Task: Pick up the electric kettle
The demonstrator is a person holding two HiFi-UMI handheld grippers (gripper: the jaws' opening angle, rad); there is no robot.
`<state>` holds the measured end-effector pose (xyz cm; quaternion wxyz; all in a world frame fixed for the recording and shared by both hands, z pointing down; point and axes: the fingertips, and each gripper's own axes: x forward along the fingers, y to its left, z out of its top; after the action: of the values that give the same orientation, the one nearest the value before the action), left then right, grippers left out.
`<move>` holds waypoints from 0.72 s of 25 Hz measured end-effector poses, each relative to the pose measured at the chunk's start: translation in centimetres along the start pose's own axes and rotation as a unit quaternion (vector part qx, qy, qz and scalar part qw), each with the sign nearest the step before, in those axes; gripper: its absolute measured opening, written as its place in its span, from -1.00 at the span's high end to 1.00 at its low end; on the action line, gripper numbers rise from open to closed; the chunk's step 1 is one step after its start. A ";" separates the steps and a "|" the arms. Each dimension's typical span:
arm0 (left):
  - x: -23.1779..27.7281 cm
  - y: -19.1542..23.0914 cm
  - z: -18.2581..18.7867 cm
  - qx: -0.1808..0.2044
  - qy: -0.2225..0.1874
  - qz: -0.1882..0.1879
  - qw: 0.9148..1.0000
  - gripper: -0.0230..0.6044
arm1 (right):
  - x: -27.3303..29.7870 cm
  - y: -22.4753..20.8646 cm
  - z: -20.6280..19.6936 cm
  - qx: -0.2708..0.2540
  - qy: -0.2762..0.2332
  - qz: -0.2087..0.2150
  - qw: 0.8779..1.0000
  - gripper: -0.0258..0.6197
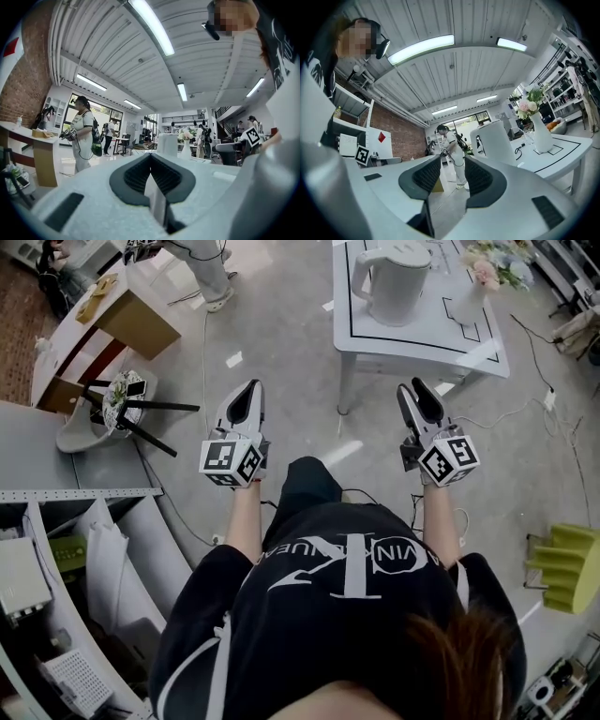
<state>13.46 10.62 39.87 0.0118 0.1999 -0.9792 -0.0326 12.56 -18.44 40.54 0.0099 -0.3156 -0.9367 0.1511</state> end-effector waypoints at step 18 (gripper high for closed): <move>19.3 7.9 -1.2 -0.016 0.033 -0.102 0.994 0.90 | 12.5 -6.5 -0.4 0.002 0.020 -0.063 0.998 0.46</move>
<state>-7.31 10.20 41.77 0.0435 0.2993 -0.9522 -0.0425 -1.23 -15.76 41.82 0.0385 -0.2589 -0.9541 0.1455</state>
